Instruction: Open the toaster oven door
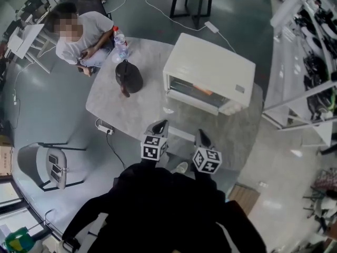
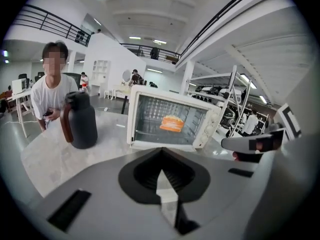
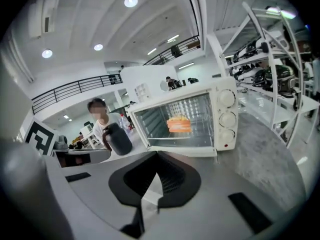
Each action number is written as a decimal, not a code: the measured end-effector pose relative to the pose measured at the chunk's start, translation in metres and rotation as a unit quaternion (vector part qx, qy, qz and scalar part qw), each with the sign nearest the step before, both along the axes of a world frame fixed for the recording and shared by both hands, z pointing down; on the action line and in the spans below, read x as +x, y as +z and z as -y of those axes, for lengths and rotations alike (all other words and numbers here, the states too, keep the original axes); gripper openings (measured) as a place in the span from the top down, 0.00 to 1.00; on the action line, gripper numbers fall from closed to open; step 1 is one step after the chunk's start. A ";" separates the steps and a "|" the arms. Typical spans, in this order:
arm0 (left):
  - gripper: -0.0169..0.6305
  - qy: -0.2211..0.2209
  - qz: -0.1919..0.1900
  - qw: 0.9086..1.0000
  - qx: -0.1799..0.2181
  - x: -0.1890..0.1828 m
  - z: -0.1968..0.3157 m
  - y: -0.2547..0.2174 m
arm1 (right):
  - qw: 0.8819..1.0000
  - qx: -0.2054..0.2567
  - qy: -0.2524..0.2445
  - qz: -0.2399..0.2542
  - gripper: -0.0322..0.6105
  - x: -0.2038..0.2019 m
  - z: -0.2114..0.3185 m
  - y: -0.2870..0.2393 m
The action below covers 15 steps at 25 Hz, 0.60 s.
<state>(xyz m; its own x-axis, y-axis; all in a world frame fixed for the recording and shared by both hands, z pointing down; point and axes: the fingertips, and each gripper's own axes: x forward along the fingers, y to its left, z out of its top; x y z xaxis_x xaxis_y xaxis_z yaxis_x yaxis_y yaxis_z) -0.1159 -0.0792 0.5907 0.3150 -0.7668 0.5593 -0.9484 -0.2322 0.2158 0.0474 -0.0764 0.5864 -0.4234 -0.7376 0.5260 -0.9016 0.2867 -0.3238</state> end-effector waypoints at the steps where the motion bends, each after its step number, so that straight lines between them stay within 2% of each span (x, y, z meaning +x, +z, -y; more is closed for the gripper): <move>1: 0.97 -0.001 -0.002 1.000 0.013 0.000 0.004 -0.012 | 1.000 0.013 -0.003 0.004 0.95 -0.001 0.005 -0.012; 9: 0.97 -0.003 -0.014 0.995 0.095 -0.001 0.020 -0.092 | 0.995 0.098 -0.015 0.025 0.95 -0.007 0.029 -0.097; 15: 0.97 0.007 -0.014 0.990 0.141 0.004 0.017 -0.130 | 0.990 0.136 -0.014 0.028 0.95 -0.005 0.031 -0.125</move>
<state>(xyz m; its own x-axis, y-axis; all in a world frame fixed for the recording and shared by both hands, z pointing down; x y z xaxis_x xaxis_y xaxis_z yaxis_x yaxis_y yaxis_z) -0.1120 -0.0965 0.4607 0.3399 -0.8864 0.3144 -0.9389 -0.3006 0.1675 0.0422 -0.1071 0.4612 -0.4687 -0.8361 0.2851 -0.8749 0.3947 -0.2808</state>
